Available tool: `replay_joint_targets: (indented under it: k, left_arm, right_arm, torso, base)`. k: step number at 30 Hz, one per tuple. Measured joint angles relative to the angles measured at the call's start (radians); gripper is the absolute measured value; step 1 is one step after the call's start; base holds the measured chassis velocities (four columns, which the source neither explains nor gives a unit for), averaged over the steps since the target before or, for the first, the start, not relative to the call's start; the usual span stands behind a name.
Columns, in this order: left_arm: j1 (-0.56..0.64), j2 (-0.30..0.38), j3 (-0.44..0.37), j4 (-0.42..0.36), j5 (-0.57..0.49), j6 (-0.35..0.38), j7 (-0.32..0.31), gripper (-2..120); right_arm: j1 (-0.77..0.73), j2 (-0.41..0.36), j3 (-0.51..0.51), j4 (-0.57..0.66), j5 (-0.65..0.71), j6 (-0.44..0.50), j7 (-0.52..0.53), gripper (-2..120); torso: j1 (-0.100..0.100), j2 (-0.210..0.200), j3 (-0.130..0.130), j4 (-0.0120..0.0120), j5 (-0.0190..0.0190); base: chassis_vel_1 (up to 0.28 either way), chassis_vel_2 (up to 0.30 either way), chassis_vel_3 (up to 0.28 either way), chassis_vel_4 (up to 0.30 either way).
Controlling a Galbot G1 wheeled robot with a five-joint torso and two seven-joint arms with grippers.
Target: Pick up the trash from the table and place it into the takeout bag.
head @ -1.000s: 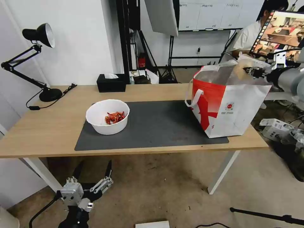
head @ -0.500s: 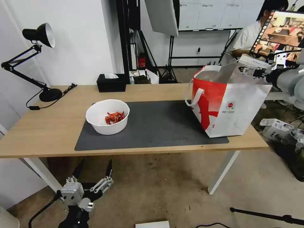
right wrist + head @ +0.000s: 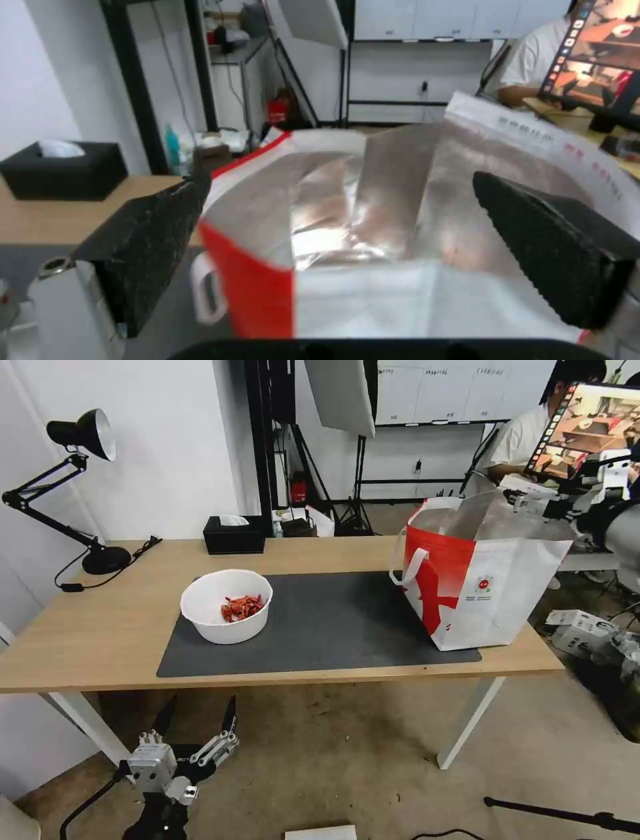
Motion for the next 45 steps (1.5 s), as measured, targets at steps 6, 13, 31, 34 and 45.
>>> replay_joint_targets:
  k: [6,13,31,34,45]
  left_arm:
    - [-0.001,-0.001,0.001,-0.004,0.000,-0.001,0.000,100]
    - [0.003,0.000,0.003,-0.005,0.005,-0.003,-0.002,100]
    - [0.011,-0.005,0.010,0.003,0.036,-0.031,-0.003,100]
    - [0.012,-0.005,0.010,0.003,0.037,-0.033,-0.003,100]
    - [0.013,-0.006,0.012,0.003,0.037,-0.033,-0.006,100]
  right_arm:
    - [-0.253,0.055,0.142,0.127,-0.043,0.058,-0.003,100]
    - [-0.690,0.264,0.303,0.207,-0.401,0.202,-0.222,100]
    - [-1.113,0.733,0.302,0.200,-1.000,0.622,-0.608,100]
    - [-1.120,0.754,0.286,0.201,-1.018,0.630,-0.608,100]
    - [-1.122,0.772,0.255,0.204,-1.037,0.631,-0.603,100]
  torso:
    - [0.000,0.000,0.000,-0.0001,0.0002]
    - [0.000,0.000,0.000,-0.0003,0.0005]
    - [0.000,0.000,0.000,-0.0003,0.0002]
    - [0.000,0.000,0.000,-0.0001,0.0003]
    - [0.000,0.000,0.000,-0.0001,0.0003]
  base:
    - [0.000,0.000,0.000,0.000]
    - [0.000,0.000,0.000,0.000]
    - [0.000,0.000,0.000,0.000]
    - [0.000,0.000,0.000,0.000]
    - [0.000,0.000,0.000,0.000]
